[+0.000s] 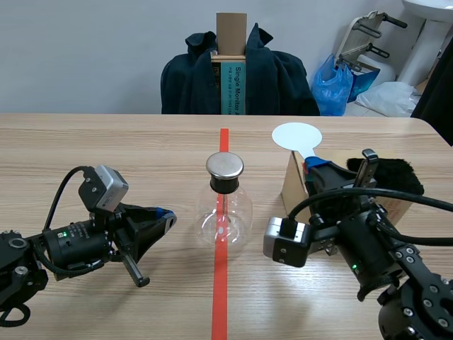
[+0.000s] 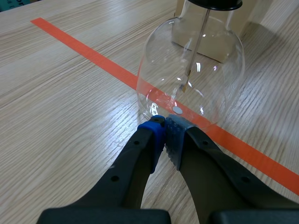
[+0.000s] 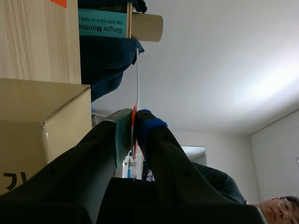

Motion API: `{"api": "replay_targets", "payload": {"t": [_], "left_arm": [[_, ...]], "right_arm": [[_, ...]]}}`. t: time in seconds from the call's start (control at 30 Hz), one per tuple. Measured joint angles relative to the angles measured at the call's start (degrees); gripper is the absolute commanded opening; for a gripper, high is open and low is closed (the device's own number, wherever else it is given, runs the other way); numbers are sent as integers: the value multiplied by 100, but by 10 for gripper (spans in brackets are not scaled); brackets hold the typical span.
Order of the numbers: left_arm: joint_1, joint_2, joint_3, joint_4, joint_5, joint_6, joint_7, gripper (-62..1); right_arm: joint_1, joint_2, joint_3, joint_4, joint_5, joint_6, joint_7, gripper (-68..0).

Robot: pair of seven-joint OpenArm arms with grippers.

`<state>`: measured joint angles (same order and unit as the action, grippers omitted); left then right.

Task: Do the electroscope experiment.
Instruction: 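Move the plate toward and away from the electroscope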

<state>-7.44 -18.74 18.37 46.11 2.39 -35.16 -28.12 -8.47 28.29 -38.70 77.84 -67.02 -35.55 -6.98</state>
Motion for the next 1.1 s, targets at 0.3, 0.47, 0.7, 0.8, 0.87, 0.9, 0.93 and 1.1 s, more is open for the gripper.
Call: {"api": "replay_targets", "payload": {"t": [0.3, 0.47, 0.7, 0.8, 0.87, 0.9, 0.93, 1.1], "left_arm": [[0, 0, 0, 0, 0, 0, 0, -581], [0, 0, 0, 0, 0, 0, 0, -581], [0, 0, 0, 0, -2, 0, 0, -581], [0, 0, 0, 0, -2, 0, 0, -581], [0, 0, 0, 0, -2, 0, 0, -581], [0, 0, 0, 0, -2, 0, 0, -581], [0, 0, 0, 0, -2, 0, 0, -581], [0, 0, 0, 0, -2, 0, 0, -581]], "right_arm": [[0, 0, 0, 0, -2, -2, 494, -667], [0, 0, 0, 0, -7, -90, 1274, -667], [0, -2, 0, 0, -52, -175, 1980, -667], [0, 0, 0, 0, -50, -175, 2181, -667], [0, 0, 0, 0, -50, -175, 2310, -667], [0, 0, 0, 0, -52, -175, 2334, -667], [0, 0, 0, 0, -52, -175, 2352, -667], [0, 0, 0, 0, -55, -175, 2522, -667]]}}
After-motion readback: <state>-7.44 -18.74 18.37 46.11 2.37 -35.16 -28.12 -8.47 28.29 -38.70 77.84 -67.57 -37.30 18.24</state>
